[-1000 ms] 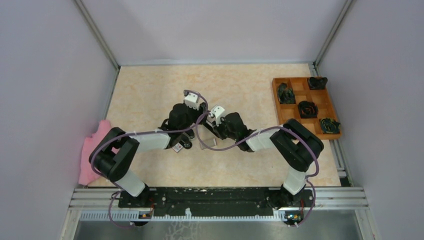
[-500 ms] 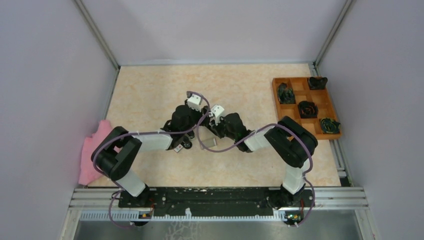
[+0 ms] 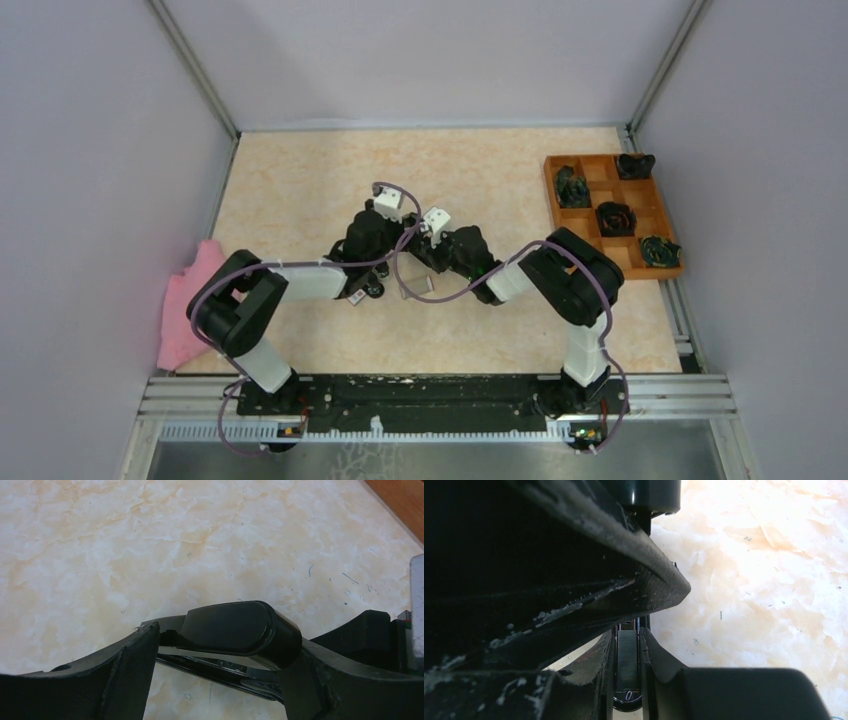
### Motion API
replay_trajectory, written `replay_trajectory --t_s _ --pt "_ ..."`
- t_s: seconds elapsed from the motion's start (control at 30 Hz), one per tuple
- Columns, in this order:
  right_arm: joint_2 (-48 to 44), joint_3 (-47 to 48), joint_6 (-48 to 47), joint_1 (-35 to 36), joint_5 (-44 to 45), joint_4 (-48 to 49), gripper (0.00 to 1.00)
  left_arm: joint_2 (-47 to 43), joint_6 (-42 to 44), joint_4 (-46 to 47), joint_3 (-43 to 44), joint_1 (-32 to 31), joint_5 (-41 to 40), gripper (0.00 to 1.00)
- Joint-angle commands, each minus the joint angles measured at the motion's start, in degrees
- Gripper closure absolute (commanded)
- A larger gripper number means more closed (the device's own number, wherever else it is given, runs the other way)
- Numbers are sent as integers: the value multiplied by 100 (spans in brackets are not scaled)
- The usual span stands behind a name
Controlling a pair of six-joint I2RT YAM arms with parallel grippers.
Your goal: Load the staples into the stapler
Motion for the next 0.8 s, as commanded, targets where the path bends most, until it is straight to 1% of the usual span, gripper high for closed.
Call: replay_trajectory --t_s 0.0,0.2,0.37,0.63,0.77 --pt "160 161 -94 103 -258 554 96 -4 -197 -235 98 -386 510 13" --pt "159 143 -95 101 -254 607 95 -357 -756 -503 136 -386 245 7" --pt "125 134 -96 94 -239 576 87 -827 -1111 -760 51 -378 -37 1" --pt "46 135 -87 94 -223 417 85 -1501 -1599 -1437 -39 -291 -284 1" --pt "-135 118 -112 94 -203 113 80 -1933 -1995 -1948 -162 -118 -307 1"
